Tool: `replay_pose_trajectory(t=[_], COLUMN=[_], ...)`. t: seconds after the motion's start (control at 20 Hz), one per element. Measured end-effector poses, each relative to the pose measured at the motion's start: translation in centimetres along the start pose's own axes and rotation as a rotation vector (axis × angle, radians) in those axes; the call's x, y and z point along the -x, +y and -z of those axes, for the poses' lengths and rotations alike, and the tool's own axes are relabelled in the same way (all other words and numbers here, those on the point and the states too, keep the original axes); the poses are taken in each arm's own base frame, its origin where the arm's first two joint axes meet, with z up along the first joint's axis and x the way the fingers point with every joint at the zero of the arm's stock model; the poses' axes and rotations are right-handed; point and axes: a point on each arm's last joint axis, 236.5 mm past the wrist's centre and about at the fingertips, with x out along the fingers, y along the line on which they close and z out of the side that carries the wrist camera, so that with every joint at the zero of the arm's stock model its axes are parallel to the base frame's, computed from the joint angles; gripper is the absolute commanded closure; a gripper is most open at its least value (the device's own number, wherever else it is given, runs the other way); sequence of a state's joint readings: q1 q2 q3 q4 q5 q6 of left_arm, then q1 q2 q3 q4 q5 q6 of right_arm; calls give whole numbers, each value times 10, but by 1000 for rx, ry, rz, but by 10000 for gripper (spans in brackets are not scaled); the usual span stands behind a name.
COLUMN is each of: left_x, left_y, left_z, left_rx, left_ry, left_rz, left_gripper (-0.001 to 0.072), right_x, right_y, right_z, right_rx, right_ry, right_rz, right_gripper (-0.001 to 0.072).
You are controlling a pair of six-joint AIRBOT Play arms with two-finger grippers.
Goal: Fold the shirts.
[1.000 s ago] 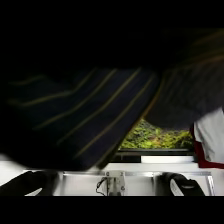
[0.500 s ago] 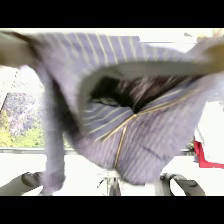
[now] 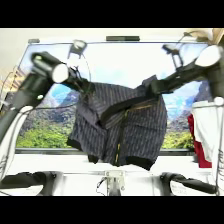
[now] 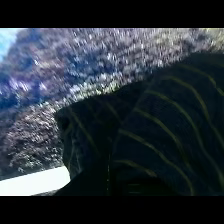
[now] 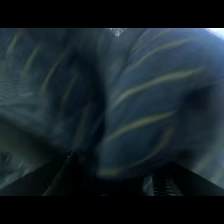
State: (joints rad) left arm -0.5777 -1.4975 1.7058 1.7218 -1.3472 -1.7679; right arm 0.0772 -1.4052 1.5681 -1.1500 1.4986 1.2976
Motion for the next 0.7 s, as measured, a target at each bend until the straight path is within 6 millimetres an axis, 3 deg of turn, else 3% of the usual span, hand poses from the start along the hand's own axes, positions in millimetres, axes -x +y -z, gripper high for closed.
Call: replay_pose_trajectory(t=[0.15,0.4,0.5,0.7], left_x=[-26,-39,-40,-41], left_y=[10,44,47,42], left_z=[13,33,36,39], left_rx=[8,48,41,12], left_ry=[88,193,208,223], left_rz=[-3,-6,12,39], left_gripper=[649,649,649,650], right_x=[-17,1,2,-17], right_y=[-19,-53,-59,-64], right_z=[-18,-37,-49,-80], right_rx=[10,24,26,-17], right_ry=[-43,-132,-180,-280], right_rz=[67,195,213,180], right_gripper=[135,120,120,120])
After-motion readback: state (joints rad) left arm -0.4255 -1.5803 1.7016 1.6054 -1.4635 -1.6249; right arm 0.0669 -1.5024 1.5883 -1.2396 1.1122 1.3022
